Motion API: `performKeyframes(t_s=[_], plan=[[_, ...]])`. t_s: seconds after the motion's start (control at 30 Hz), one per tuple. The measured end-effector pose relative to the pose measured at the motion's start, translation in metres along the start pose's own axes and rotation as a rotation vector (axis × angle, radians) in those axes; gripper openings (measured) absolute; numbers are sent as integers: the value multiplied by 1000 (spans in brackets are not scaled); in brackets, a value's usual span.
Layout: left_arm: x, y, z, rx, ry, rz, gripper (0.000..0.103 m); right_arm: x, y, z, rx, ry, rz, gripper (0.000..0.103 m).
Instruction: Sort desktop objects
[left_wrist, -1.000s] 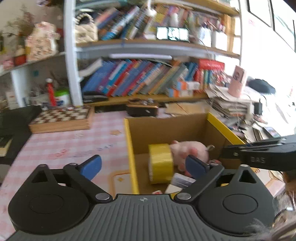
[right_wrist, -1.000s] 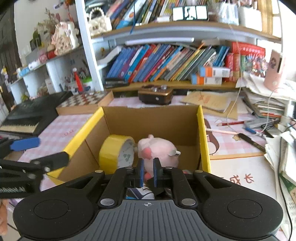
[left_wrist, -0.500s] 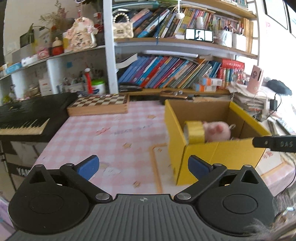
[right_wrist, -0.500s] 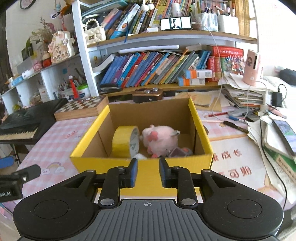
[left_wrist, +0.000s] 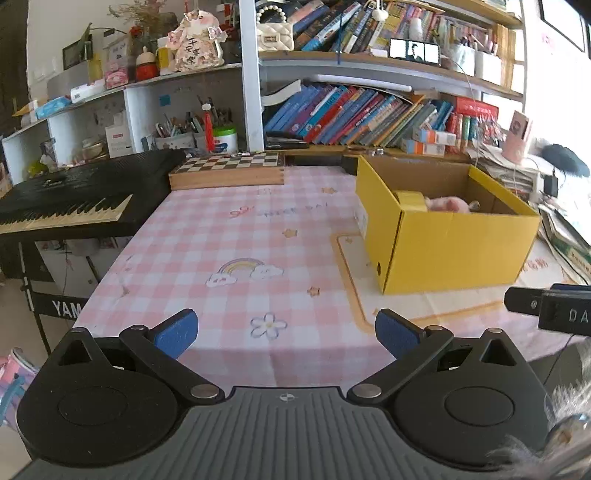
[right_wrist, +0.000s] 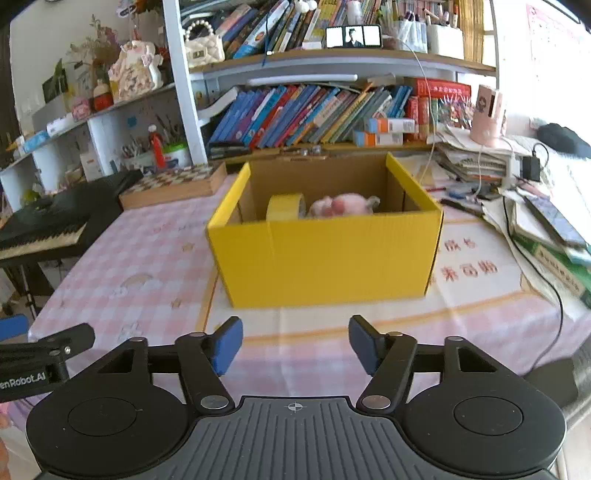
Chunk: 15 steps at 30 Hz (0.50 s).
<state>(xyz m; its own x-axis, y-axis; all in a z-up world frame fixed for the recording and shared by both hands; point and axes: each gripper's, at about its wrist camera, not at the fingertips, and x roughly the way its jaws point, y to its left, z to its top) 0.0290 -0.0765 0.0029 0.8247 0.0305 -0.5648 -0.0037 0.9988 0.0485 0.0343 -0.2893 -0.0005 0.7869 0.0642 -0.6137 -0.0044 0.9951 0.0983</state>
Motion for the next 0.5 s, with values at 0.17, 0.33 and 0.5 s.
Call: performKeyframes(t_s=[0.17,0.33,0.5], plan=[[-11,10,-9,3,-4,-11,103,-13,15,-15,-20,10,-29,85],[-18,20,-15,-9,7,-14,103,-25,25,-25,-22,17,-39,89],[-24,27,-19,-8,6,-24,103,-32,32,-31,-15,25,-51,90]])
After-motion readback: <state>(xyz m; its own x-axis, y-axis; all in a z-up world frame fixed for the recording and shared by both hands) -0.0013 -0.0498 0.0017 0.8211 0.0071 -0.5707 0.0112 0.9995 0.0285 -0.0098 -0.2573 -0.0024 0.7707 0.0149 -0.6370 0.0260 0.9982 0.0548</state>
